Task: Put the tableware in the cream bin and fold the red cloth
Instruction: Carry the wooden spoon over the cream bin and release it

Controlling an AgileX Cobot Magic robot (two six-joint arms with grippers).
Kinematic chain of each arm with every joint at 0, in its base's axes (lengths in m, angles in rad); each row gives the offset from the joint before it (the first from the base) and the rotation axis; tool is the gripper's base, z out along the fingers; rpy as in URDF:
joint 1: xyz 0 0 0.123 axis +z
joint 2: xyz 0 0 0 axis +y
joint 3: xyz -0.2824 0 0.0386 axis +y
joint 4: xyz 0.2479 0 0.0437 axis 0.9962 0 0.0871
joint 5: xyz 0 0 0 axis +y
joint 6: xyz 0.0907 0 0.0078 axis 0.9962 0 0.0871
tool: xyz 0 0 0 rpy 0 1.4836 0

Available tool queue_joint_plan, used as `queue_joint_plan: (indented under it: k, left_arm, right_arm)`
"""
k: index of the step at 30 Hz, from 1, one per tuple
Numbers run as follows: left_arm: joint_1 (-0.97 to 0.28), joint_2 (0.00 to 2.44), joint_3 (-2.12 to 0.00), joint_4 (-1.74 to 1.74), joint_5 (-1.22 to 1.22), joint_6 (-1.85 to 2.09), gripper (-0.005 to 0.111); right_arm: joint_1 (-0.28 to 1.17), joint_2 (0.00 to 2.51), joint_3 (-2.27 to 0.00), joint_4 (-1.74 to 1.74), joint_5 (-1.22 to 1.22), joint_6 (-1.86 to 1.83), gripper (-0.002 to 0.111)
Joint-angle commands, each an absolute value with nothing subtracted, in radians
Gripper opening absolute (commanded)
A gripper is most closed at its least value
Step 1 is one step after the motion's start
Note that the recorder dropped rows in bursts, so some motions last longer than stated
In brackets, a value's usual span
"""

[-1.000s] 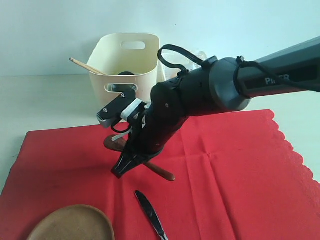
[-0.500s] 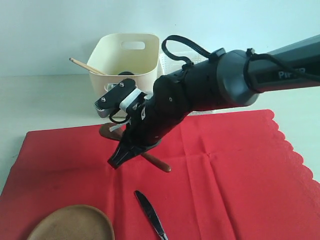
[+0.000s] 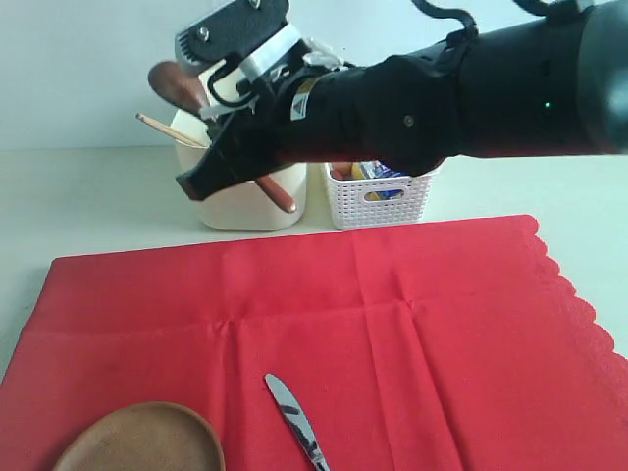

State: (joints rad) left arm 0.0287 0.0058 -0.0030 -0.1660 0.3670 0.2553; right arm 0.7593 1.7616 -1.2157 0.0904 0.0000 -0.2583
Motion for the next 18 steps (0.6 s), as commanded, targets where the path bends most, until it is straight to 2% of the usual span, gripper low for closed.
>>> queue_joint_plan:
  k: [1,10,18]
  left_arm:
    - [0.024,0.000,0.000,-0.163,0.359,0.255,0.000]
    - [0.024,0.000,0.000,-0.163,0.359,0.255,0.000]
    - [0.024,0.000,0.000,-0.163,0.359,0.255,0.000]
  right_arm:
    - [0.714,1.741,-1.216,0.077,-0.157,-0.268,0.000]
    - [0.603,1.769,-1.262,0.074,-0.258,-0.268,0.000]
    - [0.603,1.878,-1.381,0.050,-0.274,-0.309,0.000]
